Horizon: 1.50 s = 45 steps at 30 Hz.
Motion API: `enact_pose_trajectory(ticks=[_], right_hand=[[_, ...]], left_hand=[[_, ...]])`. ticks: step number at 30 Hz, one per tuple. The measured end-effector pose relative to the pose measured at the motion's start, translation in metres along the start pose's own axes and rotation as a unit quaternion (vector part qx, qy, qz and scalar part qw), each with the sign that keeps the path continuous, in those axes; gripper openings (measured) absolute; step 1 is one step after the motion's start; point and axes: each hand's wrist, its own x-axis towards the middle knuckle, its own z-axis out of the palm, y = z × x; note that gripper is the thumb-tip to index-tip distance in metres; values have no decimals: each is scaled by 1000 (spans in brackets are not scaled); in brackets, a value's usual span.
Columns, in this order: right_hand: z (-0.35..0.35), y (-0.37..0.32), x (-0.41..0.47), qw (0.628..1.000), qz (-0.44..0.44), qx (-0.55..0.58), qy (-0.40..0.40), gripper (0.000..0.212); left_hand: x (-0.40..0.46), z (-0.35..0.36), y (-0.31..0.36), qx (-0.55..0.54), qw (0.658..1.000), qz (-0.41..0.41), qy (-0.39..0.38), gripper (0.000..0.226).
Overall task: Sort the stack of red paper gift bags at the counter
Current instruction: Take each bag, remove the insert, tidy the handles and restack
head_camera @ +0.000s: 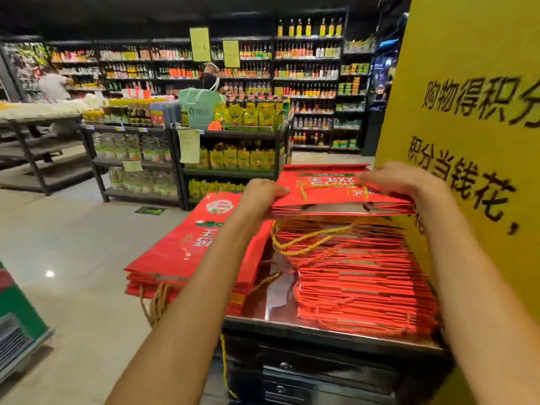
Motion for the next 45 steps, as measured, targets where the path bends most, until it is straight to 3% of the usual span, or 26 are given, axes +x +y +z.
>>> enact_pose_trajectory(ticks=[3, 6, 10, 13, 16, 18, 19, 22, 29, 32, 36, 40, 43, 45], right_hand=[[34, 25, 5, 993, 33, -80, -78, 75], [46, 30, 8, 986, 44, -104, -121, 83], [25, 22, 15, 991, 33, -98, -80, 80], [14, 4, 17, 994, -12, -100, -43, 79], [36, -5, 23, 984, -30, -125, -123, 80], [72, 10, 24, 969, -43, -155, -185, 87], [91, 20, 23, 966, -43, -154, -201, 91], [122, 39, 21, 970, -38, -116, -211, 87], [109, 23, -6, 970, -22, -87, -226, 62], [90, 11, -13, 976, -43, -136, -162, 63], [68, -1, -24, 986, -116, -123, 9, 49], [60, -23, -35, 954, -240, -102, 149, 33], [71, -60, -52, 921, -348, -113, 131, 24], [89, -89, -65, 896, -414, -127, 93, 24]], left_hand=[[1, 9, -26, 148, 989, -5, 3, 12], [4, 6, -27, 281, 960, 2, 3, 21], [4, 4, 3, 400, 912, 71, 60, 33], [9, 13, 20, 398, 911, 104, 11, 44], [10, 36, 4, 445, 884, 34, -137, 45], [3, 48, -27, 463, 865, -24, -190, 33], [0, 50, -41, 467, 858, -40, -208, 39], [-8, 49, -67, 488, 842, -19, -229, 63], [-21, 47, -60, 488, 840, 6, -237, 57], [-27, 45, -48, 422, 889, 16, -180, 56], [-34, 28, -30, 213, 974, 47, -65, 51], [-51, -16, -24, 289, 951, 107, -39, 47], [-65, -65, -27, 414, 903, 103, -47, 33], [-75, -101, -35, 466, 881, 83, -11, 37]])
